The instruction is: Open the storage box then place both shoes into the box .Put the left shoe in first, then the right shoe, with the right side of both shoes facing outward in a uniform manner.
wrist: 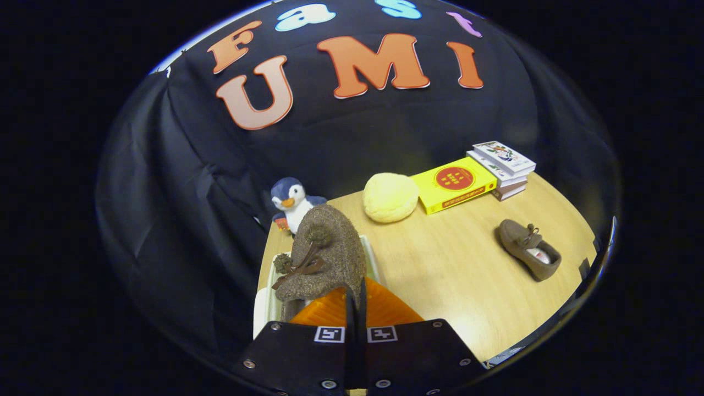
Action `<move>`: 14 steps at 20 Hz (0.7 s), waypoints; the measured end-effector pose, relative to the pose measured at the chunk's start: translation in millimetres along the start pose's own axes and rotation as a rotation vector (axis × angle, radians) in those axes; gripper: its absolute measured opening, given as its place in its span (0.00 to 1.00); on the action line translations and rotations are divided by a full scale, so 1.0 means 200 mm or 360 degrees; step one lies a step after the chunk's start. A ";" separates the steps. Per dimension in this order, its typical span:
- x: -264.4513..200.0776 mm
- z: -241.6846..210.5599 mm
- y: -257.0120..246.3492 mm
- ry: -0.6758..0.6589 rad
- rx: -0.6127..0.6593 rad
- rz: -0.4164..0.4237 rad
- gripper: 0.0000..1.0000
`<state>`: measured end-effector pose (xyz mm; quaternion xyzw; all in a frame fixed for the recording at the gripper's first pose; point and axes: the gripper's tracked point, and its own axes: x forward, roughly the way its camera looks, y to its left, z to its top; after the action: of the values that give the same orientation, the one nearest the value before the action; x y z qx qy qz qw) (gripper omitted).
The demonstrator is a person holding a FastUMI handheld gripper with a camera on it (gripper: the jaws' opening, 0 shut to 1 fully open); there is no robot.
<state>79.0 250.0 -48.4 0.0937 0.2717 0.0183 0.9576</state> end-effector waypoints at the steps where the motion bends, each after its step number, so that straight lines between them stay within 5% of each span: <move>1: 0.03 -0.05 0.05 0.0037 -0.0020 0.0006 0.01; 14: 0.44 -0.53 0.21 0.0417 -0.0203 -0.0113 0.03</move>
<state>99.4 317.5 -173.7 0.0198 0.3960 0.0136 0.9180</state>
